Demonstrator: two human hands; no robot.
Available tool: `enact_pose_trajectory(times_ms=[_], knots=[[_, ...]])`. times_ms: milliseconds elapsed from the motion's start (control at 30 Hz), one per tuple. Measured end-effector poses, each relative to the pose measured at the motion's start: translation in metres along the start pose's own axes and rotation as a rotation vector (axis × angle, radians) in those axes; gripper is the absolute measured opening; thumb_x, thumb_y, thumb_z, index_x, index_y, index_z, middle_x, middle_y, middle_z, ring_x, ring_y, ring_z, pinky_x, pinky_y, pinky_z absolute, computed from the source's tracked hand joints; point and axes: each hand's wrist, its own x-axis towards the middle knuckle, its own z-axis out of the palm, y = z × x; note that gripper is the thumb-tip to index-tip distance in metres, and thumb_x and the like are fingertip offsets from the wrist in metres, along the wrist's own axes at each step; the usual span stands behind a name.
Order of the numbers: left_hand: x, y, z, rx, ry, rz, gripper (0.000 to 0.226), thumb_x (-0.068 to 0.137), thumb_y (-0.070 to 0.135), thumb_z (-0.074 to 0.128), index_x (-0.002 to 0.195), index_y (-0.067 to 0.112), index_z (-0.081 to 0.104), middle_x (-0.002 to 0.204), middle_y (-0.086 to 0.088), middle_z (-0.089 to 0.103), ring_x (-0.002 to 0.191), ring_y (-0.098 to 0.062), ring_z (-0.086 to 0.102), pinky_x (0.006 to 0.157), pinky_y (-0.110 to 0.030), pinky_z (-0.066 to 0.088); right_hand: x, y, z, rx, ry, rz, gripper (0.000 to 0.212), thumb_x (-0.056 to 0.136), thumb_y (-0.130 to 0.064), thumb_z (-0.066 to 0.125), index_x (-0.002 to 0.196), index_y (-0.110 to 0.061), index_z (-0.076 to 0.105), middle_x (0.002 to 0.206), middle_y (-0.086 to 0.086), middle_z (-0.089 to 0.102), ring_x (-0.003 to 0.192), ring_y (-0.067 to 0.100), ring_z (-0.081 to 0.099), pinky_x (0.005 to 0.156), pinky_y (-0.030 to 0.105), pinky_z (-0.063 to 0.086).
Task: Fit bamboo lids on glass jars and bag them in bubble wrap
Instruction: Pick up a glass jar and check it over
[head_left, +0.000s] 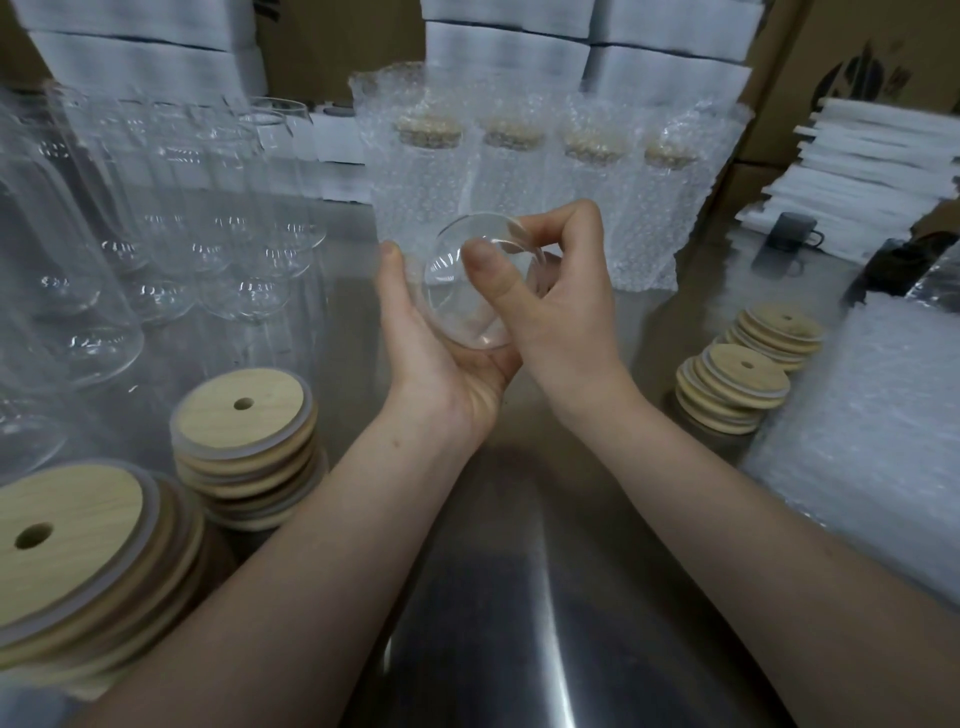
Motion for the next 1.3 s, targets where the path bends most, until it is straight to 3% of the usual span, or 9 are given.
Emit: enact_pose_trajectory(times_ms=[133,233,433,567,700,1000,1133,1233,1300], knots=[[0.0,0.001,0.001,0.03,-0.002,0.011,0.078,0.093,0.07,0.028,0.13,0.008,0.056,0.111,-0.019,0.07,0.098,-0.029,0.071,0.073,-0.038,0.059,0.001,0.002,-0.002,0.015,0.0,-0.008,0.024,0.084,-0.046,0.061,0.086,-0.028,0.045,0.087,-0.007,0.056,0.08,0.02,0.063,0.072,0.04,0.052],[0.002,0.001,0.002,0.004,0.038,-0.011,0.078,0.09,0.071,0.034,0.141,0.013,0.048,0.136,-0.023,0.055,0.111,-0.033,0.066,0.074,-0.041,0.059,0.003,0.004,-0.001,-0.018,0.037,-0.058,0.016,0.092,-0.036,0.051,0.082,-0.028,0.043,0.079,-0.014,0.051,0.08,0.01,0.06,0.076,0.025,0.048],[0.003,0.001,-0.001,-0.013,0.05,-0.013,0.077,0.09,0.071,0.037,0.144,0.018,0.045,0.136,-0.02,0.055,0.095,-0.032,0.072,0.069,-0.041,0.06,0.004,0.007,0.001,-0.033,0.047,-0.119,0.019,0.1,-0.027,0.037,0.081,-0.023,0.038,0.08,0.009,0.05,0.087,0.038,0.059,0.075,0.041,0.047],[0.003,0.001,-0.002,0.019,0.054,-0.018,0.077,0.09,0.071,0.036,0.146,0.019,0.042,0.136,-0.019,0.055,0.095,-0.031,0.072,0.067,-0.039,0.06,0.003,0.008,0.001,-0.032,0.069,-0.122,0.021,0.101,-0.025,0.033,0.081,-0.025,0.039,0.088,0.024,0.059,0.063,0.018,0.05,0.062,0.036,0.043],[0.004,0.001,-0.003,0.026,0.045,-0.031,0.077,0.091,0.071,0.035,0.147,0.019,0.04,0.137,-0.02,0.054,0.093,-0.031,0.073,0.063,-0.038,0.059,0.002,0.013,0.0,0.014,0.102,-0.083,0.023,0.101,-0.022,0.033,0.082,-0.027,0.044,0.085,0.005,0.064,0.064,-0.001,0.051,0.068,0.026,0.042],[0.006,0.004,-0.006,0.162,0.109,0.094,0.071,0.091,0.067,0.04,0.143,0.018,0.036,0.129,-0.021,0.057,0.074,-0.036,0.074,0.066,-0.049,0.061,0.002,0.023,-0.002,-0.021,0.195,0.031,0.021,0.098,-0.016,0.038,0.087,-0.027,0.053,0.083,-0.008,0.063,0.082,0.002,0.061,0.08,0.024,0.049],[0.01,0.009,-0.009,0.374,0.299,0.302,0.051,0.092,0.059,0.05,0.13,0.028,0.033,0.122,-0.011,0.058,0.066,-0.035,0.07,0.07,-0.051,0.06,0.006,0.02,-0.011,-0.249,0.183,0.123,0.018,0.094,-0.008,0.046,0.096,-0.024,0.053,0.092,-0.005,0.063,0.086,0.014,0.059,0.082,0.035,0.047],[0.014,0.009,-0.015,0.594,0.372,0.521,0.073,0.092,0.048,0.06,0.148,0.029,0.017,0.114,0.004,0.058,0.075,-0.034,0.069,0.054,-0.031,0.056,0.015,0.014,-0.027,-0.631,0.101,0.173,0.014,0.092,-0.015,0.048,0.099,-0.025,0.054,0.107,-0.002,0.06,0.099,0.02,0.056,0.089,0.035,0.037],[0.016,0.008,-0.02,0.737,0.376,0.614,0.089,0.086,0.05,0.065,0.151,0.033,0.007,0.11,0.007,0.057,0.085,-0.027,0.069,0.07,-0.035,0.057,0.021,0.009,-0.038,-0.91,0.014,0.268,0.016,0.093,-0.025,0.047,0.107,-0.025,0.056,0.12,0.003,0.054,0.115,0.027,0.048,0.092,0.041,0.027]])
